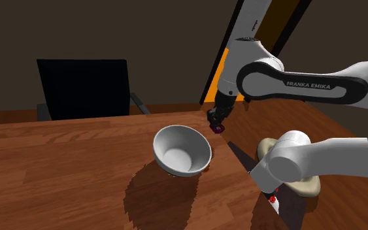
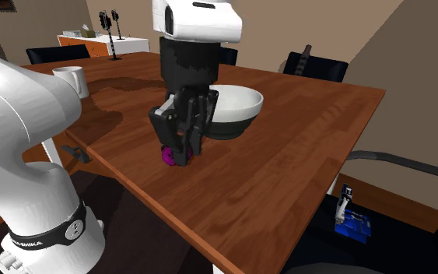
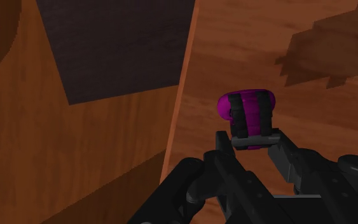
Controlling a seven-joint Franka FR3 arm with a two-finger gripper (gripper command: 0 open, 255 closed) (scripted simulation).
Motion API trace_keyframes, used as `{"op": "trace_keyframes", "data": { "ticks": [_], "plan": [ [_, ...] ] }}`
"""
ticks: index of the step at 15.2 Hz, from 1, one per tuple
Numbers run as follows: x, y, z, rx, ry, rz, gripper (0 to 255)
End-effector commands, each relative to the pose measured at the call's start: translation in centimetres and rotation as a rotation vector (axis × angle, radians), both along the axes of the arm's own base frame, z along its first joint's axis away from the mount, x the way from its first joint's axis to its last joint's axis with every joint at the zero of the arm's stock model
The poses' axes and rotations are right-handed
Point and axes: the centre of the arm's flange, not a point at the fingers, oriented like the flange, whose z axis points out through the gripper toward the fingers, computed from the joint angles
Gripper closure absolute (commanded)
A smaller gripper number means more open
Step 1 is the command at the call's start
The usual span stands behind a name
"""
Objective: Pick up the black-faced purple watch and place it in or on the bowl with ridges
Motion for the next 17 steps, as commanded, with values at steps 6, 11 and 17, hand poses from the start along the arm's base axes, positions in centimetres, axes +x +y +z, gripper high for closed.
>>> {"op": "trace_keyframes", "data": {
  "ticks": [6, 11, 17],
  "plan": [
    [0.0, 0.1, 3.8, 0.0, 0.001, 0.0, 255],
    [0.0, 0.1, 6.4, 0.0, 0.001, 0.0, 255],
    [0.0, 0.1, 9.6, 0.0, 0.001, 0.0, 255]
  ]
}}
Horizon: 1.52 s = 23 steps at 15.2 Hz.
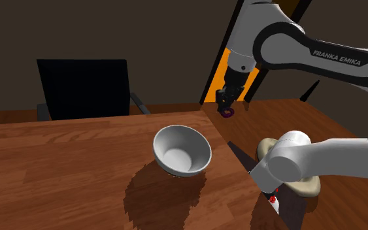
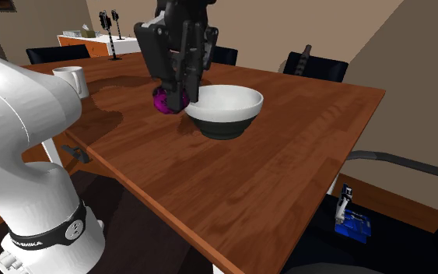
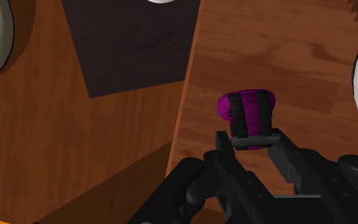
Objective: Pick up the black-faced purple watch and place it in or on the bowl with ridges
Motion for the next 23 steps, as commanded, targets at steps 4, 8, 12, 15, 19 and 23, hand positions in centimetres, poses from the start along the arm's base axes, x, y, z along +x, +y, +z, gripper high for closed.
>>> {"op": "trace_keyframes", "data": {
  "ticks": [4, 8, 12, 15, 19, 23],
  "plan": [
    [0.1, 0.0, 2.7, 0.0, 0.0, 0.0, 255],
    [-0.2, 4.0, 2.9, 0.0, 0.0, 0.0, 255],
    [-0.5, 9.2, 3.0, 0.0, 0.0, 0.0, 255],
    [-0.8, 13.2, 3.1, 0.0, 0.0, 0.0, 255],
    [-1.1, 18.5, 3.2, 0.0, 0.0, 0.0, 255],
    [-1.3, 21.7, 2.2, 0.0, 0.0, 0.0, 255]
  ]
}}
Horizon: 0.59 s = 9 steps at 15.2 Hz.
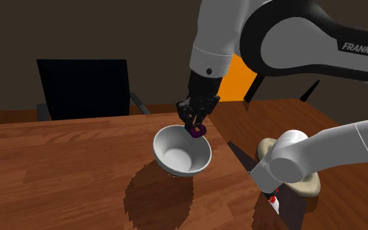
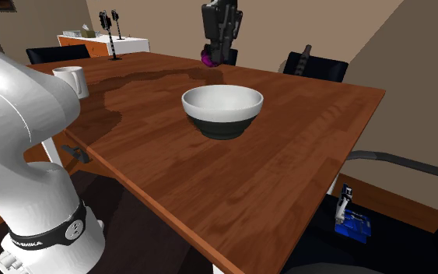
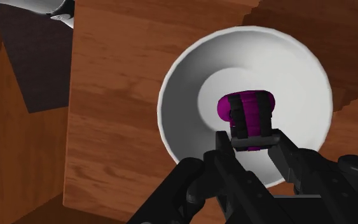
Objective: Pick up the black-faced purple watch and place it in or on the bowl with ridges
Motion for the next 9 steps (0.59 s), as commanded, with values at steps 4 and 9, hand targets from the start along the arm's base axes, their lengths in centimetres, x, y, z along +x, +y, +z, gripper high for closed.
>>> {"op": "trace_keyframes", "data": {
  "ticks": [4, 9],
  "plan": [
    [0.0, 0.5, -2.4, 0.0, 0.0, -0.001, 255],
    [0.0, 0.5, -5.1, 0.0, 0.0, -0.001, 255]
  ]
}}
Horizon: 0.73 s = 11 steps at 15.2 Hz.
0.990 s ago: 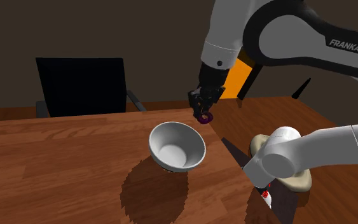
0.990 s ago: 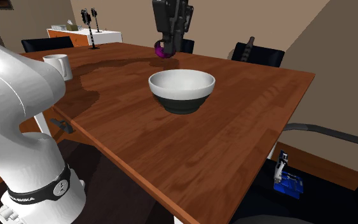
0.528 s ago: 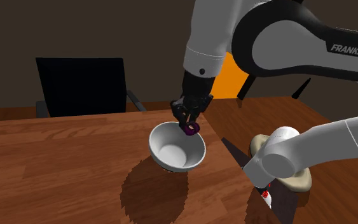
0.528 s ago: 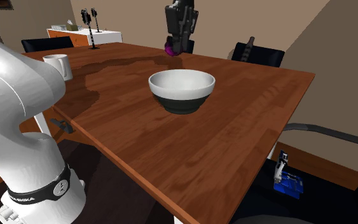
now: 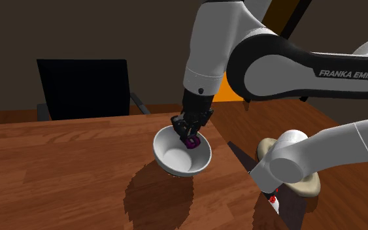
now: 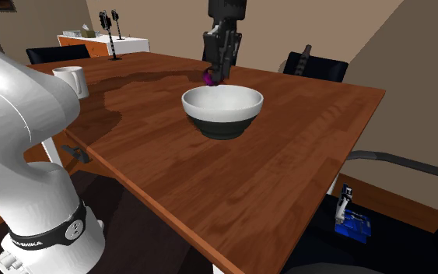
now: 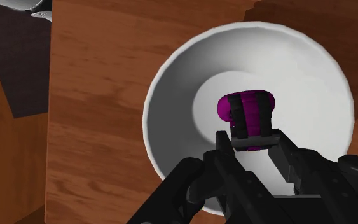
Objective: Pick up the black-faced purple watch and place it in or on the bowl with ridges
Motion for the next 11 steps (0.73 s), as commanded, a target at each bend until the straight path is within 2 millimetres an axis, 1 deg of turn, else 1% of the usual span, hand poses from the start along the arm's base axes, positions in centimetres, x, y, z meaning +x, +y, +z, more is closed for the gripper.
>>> {"op": "trace_keyframes", "data": {
  "ticks": [1, 3, 11],
  "plan": [
    [0.1, -0.1, -1.2, 0.0, 0.0, 0.0, 255],
    [0.1, -0.1, -2.2, 0.0, 0.0, 0.0, 255],
    [0.1, -0.1, -2.2, 0.0, 0.0, 0.0, 255]
  ]
}}
